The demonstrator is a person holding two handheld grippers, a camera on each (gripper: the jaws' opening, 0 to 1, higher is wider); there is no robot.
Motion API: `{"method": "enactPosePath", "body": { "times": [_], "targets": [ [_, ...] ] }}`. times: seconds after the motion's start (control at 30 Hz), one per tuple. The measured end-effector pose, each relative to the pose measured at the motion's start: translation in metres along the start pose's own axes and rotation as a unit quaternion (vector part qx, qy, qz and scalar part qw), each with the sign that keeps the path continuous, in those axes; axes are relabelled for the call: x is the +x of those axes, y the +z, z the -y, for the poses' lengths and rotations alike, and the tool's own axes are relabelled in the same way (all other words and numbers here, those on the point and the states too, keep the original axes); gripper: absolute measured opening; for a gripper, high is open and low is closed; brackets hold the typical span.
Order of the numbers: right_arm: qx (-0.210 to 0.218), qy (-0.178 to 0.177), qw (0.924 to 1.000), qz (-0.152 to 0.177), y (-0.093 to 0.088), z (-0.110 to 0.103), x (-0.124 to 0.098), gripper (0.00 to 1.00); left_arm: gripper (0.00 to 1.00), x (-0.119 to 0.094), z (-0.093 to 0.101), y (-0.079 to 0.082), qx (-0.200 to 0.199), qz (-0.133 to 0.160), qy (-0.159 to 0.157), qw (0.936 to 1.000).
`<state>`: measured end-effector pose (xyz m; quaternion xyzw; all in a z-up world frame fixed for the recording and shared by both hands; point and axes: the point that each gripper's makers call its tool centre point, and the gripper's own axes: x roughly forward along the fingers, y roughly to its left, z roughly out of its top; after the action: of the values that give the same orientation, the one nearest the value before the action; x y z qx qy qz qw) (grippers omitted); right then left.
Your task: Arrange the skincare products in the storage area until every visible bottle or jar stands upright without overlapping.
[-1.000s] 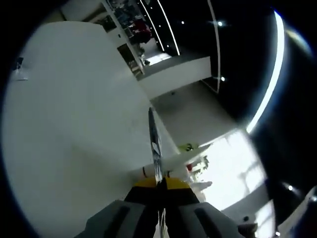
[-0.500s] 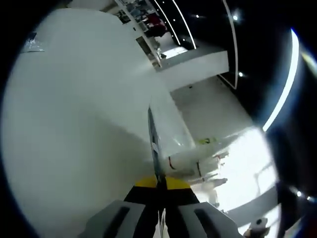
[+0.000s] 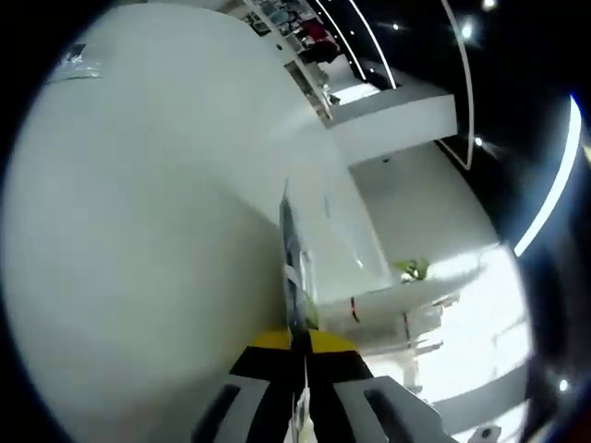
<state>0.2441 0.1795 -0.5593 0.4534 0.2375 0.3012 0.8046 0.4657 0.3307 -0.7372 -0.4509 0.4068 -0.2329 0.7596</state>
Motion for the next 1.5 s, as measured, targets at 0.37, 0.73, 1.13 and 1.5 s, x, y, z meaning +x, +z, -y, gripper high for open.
{"method": "enactPosePath", "body": {
  "times": [0.37,0.73,1.13,1.5],
  "targets": [
    [-0.011,-0.004,0.9999,0.001,0.001,-0.005,-0.008,0.36,0.14,-0.001,-0.006,0.008,0.076,-0.029,0.06,0.9949],
    [-0.012,-0.014,0.9998,0.002,-0.004,-0.004,-0.018,0.36,0.14,-0.002,-0.01,0.016,0.13,-0.052,0.095,0.9855],
    [-0.017,-0.004,0.9998,0.007,-0.002,-0.011,-0.011,0.36,0.27,-0.021,-0.012,0.028,0.191,-0.047,0.125,0.9724],
    [-0.032,0.025,0.9992,-0.002,-0.009,-0.031,-0.01,0.37,0.29,-0.106,0.023,-0.002,0.173,0.062,0.064,0.9809]
  ]
}}
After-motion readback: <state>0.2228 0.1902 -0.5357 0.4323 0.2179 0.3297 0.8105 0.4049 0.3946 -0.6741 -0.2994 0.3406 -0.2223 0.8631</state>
